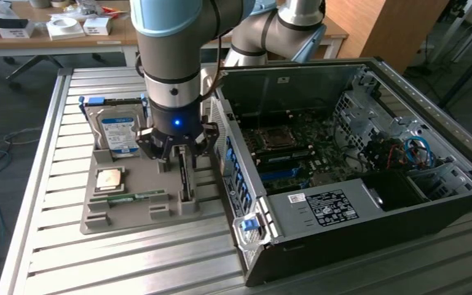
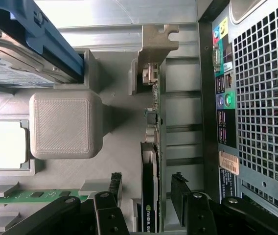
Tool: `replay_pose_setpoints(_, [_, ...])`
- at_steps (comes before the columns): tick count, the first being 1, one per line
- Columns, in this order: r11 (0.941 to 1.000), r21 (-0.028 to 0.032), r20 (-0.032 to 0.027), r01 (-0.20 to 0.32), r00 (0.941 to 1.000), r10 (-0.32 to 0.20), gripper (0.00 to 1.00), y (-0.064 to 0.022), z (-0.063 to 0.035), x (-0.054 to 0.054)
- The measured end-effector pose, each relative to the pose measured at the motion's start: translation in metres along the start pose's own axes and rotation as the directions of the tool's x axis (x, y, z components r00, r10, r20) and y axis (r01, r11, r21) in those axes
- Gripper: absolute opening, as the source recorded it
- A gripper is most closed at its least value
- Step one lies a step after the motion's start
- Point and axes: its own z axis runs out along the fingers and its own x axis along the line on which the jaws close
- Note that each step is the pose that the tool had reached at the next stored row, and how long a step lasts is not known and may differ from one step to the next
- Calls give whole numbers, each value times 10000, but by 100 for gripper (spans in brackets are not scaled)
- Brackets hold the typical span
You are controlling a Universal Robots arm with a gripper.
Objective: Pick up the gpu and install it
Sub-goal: 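Pick up the gpu and move the gpu toward the slot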
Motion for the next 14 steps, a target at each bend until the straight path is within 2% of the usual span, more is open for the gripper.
replay_pose_setpoints(5, [10000, 0, -1, 0, 10000, 0, 53, -3, 57, 2])
replay_pose_setpoints(14, [10000, -1, 1, 1, 10000, -1, 53, 8, 68, 2])
